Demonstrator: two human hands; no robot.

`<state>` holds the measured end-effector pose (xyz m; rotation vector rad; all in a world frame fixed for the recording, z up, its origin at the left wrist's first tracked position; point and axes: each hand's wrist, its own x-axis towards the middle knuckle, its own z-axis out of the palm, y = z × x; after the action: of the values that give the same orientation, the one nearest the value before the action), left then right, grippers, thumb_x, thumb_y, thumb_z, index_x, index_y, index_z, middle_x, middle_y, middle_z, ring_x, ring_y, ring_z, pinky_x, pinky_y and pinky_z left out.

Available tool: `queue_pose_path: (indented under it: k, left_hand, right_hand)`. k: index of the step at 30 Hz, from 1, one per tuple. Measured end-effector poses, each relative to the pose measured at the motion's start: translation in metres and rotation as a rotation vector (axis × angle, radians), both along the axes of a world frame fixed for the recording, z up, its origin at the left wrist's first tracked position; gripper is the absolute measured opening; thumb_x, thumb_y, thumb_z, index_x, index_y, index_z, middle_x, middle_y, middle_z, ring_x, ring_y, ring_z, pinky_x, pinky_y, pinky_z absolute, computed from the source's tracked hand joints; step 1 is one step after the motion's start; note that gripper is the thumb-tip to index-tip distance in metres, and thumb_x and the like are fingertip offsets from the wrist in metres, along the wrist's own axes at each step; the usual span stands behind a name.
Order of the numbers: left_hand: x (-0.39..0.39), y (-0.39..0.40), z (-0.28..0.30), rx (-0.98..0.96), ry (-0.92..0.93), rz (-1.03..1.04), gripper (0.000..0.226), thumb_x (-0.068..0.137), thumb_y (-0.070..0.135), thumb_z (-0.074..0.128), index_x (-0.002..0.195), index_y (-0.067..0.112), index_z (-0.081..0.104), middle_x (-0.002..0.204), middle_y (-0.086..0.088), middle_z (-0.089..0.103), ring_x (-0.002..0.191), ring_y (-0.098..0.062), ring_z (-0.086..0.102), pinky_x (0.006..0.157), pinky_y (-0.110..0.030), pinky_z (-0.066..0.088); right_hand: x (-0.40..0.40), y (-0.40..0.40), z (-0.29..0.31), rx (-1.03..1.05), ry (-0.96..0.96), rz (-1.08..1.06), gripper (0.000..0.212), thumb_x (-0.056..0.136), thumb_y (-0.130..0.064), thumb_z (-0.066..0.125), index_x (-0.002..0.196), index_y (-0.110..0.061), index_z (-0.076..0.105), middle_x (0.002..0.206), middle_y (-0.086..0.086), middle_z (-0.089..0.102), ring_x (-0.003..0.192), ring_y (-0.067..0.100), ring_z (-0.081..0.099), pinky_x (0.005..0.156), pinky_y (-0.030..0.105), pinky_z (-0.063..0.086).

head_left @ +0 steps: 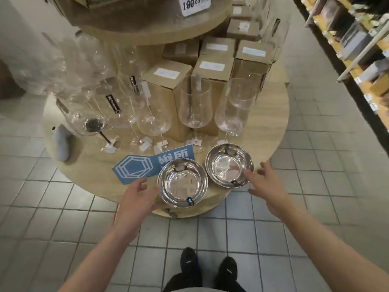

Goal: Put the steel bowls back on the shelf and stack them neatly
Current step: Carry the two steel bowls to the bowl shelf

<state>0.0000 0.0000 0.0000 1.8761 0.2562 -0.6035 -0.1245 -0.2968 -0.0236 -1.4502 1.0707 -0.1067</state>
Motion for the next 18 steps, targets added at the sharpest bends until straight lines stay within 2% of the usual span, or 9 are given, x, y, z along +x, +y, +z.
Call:
queue_pose_path:
  k: [1,3,5,7,10,14,16,18]
  left_hand:
    - [0.002,-0.001,-0.005,-0.003,0.024,-0.024,0.065,0.087,0.026,0.077,0.144,0.02,0.047,0.129,-0.006,0.056,0.106,-0.023,0.066,0.083,-0.04,0.061]
    - [0.005,-0.003,-0.016,-0.038,0.05,-0.068,0.054,0.09,0.024,0.075,0.139,0.021,0.053,0.123,-0.005,0.064,0.099,-0.022,0.073,0.085,-0.044,0.062]
    - [0.004,-0.005,-0.027,-0.065,0.063,-0.111,0.037,0.093,0.02,0.07,0.129,0.025,0.061,0.115,-0.001,0.073,0.095,-0.018,0.075,0.081,-0.041,0.064]
    - [0.003,-0.01,-0.031,-0.072,0.049,-0.15,0.028,0.095,0.016,0.066,0.119,0.03,0.067,0.109,0.003,0.076,0.096,-0.016,0.075,0.076,-0.035,0.064]
    - [0.003,-0.018,-0.028,-0.055,0.035,-0.157,0.029,0.094,0.007,0.063,0.111,0.029,0.072,0.101,0.003,0.078,0.092,-0.017,0.075,0.073,-0.033,0.063]
    - [-0.001,-0.026,-0.017,-0.06,0.053,-0.19,0.032,0.093,-0.001,0.06,0.115,0.019,0.071,0.103,-0.006,0.077,0.091,-0.024,0.076,0.073,-0.039,0.064]
    - [-0.007,-0.031,-0.012,-0.067,0.055,-0.222,0.03,0.093,-0.001,0.06,0.117,0.016,0.069,0.105,-0.01,0.076,0.089,-0.025,0.076,0.067,-0.034,0.063]
    - [-0.016,-0.041,-0.004,-0.092,0.057,-0.248,0.028,0.093,0.0,0.06,0.116,0.014,0.069,0.103,-0.01,0.077,0.084,-0.026,0.077,0.062,-0.03,0.061]
  right_hand:
    - [0.003,0.001,-0.003,0.006,0.012,-0.011,0.081,0.09,-0.028,0.076,0.156,-0.013,0.031,0.144,0.008,0.046,0.122,0.028,0.058,0.074,0.034,0.059]
    - [0.005,0.003,-0.012,-0.007,-0.013,-0.038,0.064,0.09,-0.022,0.077,0.144,-0.011,0.045,0.134,0.011,0.058,0.113,0.028,0.065,0.069,0.032,0.06]
    - [0.006,0.005,-0.018,0.007,-0.039,-0.075,0.043,0.09,-0.015,0.075,0.128,-0.013,0.055,0.12,0.014,0.065,0.104,0.028,0.07,0.068,0.031,0.062]
    - [0.006,0.007,-0.017,0.047,-0.035,-0.086,0.029,0.094,-0.007,0.067,0.12,-0.013,0.058,0.117,0.013,0.066,0.103,0.029,0.07,0.071,0.036,0.064]
    - [0.004,0.01,-0.006,0.156,-0.053,-0.088,0.032,0.094,0.004,0.056,0.124,-0.006,0.06,0.115,0.014,0.068,0.101,0.032,0.071,0.069,0.035,0.063]
    - [-0.017,0.006,0.013,0.227,-0.133,-0.13,0.027,0.092,0.006,0.06,0.117,-0.004,0.066,0.107,0.016,0.073,0.092,0.029,0.073,0.067,0.031,0.062]
    - [-0.04,-0.002,0.019,0.219,-0.16,-0.211,0.023,0.09,0.008,0.058,0.109,-0.002,0.066,0.099,0.017,0.072,0.088,0.029,0.073,0.066,0.031,0.062]
    - [-0.068,-0.014,0.026,0.203,-0.165,-0.279,0.025,0.091,0.009,0.056,0.113,-0.001,0.065,0.101,0.02,0.071,0.088,0.029,0.074,0.068,0.032,0.062]
